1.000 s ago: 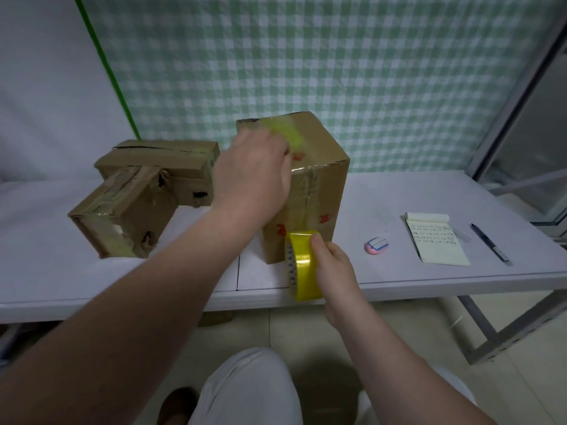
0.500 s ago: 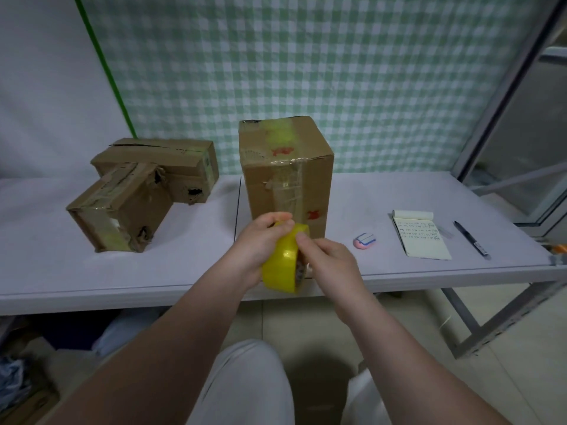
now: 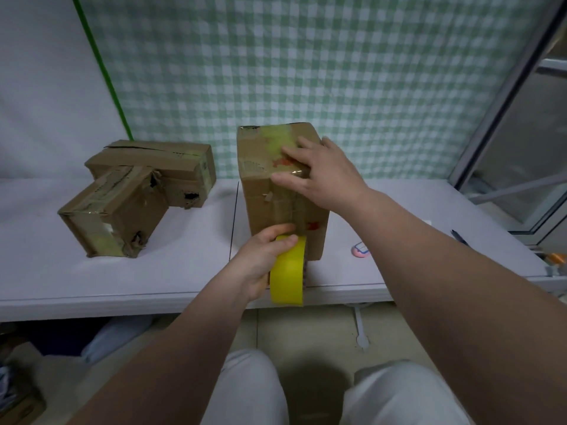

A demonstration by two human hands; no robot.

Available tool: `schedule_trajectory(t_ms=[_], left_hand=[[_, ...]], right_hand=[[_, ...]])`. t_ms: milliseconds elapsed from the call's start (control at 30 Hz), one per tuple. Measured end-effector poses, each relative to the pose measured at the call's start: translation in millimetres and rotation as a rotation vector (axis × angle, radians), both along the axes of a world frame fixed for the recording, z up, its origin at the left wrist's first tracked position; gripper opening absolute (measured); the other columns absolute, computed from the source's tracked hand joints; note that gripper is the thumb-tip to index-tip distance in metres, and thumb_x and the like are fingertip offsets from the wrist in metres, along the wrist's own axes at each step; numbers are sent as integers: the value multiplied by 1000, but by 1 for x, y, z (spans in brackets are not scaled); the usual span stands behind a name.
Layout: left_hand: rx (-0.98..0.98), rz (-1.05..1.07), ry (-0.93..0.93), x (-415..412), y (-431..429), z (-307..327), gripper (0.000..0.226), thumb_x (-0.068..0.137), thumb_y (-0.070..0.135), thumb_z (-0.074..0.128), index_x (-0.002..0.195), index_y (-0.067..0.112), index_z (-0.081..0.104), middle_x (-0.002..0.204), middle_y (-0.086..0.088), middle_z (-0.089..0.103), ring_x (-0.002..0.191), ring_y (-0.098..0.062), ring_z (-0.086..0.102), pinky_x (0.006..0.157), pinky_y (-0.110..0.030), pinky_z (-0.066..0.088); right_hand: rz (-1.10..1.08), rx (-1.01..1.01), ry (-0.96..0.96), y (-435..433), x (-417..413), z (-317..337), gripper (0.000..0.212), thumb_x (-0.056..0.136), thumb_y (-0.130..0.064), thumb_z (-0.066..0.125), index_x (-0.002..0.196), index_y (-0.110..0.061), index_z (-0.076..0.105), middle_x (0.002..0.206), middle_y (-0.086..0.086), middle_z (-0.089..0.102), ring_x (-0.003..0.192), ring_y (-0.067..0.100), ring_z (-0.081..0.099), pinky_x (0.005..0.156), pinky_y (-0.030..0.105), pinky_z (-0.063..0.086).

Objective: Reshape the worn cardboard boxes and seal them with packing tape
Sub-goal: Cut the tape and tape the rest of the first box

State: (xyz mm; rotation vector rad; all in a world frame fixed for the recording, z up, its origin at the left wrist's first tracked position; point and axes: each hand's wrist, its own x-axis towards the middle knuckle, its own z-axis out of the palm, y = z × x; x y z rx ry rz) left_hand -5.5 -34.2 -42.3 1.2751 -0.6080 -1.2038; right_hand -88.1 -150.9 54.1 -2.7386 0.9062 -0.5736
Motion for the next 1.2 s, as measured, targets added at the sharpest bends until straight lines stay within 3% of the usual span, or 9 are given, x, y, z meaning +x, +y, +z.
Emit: schedule_trajectory(t_ms=[200,367,533,700,800,900,1000,1100,1200], left_hand=[[17,-23,-27,13,0,-1,36,91,18,61,127,21,57,118,-10,64,104,-30,64,91,-44,52],[15,-27,-55,26,4,0,29,90,20,61,119,21,62,117,-13,64,103,-31,65,88,-46,54],[12,27,-26,23,0,7,28,91,22,60,119,18,62,109,-10,67,92,-26,66,81,-40,55],[31,86,-13,15,-10,11,25,94,20,57,118,17,61,102,-8,67,86,-23,66,75,-36,55],[39,109,-9,11,-14,10,23,94,19,56,117,18,62,100,-7,67,84,-23,66,74,-36,56],[54,124,-10,11,-15,8,22,94,20,57,115,19,63,99,-7,67,82,-23,66,68,-34,57],[62,143,-17,9,-16,9,20,95,20,55,113,19,64,96,-5,66,79,-22,66,64,-32,57],[76,157,-23,7,-16,11,19,96,20,54,111,19,65,94,-5,66,79,-22,65,66,-33,56],[96,161,-37,7,-15,12,15,96,21,55,106,22,66,98,-5,65,82,-23,65,65,-33,57]], right_hand=[[-80,-200,39,-1,6,0,69,83,-71,43,141,-32,45,153,1,36,132,25,44,101,38,37],[-117,-386,89,0,9,-4,62,84,-69,45,125,-22,53,117,0,55,100,26,60,69,33,39],[-144,-319,63,-2,7,-12,73,78,-58,66,136,-21,43,133,-1,47,105,31,60,77,36,46],[-164,-303,18,-3,1,-22,76,81,-55,64,143,-21,35,148,1,36,113,32,57,84,39,48],[-154,-140,-303,-5,-16,-34,63,91,-59,47,143,-25,37,148,0,40,121,25,53,95,41,46],[-301,85,-532,-7,-36,-61,45,98,-50,34,133,-25,46,132,1,56,106,26,60,89,40,48],[-471,132,-366,-18,-52,-96,32,100,-33,32,91,-17,57,79,5,61,73,30,55,61,34,43],[-576,148,-27,-33,-64,-127,31,99,-24,35,111,-14,63,106,13,63,94,33,54,68,32,34],[-564,268,227,-46,-70,-150,40,100,-26,29,136,-21,46,140,15,42,127,35,35,86,38,33]])
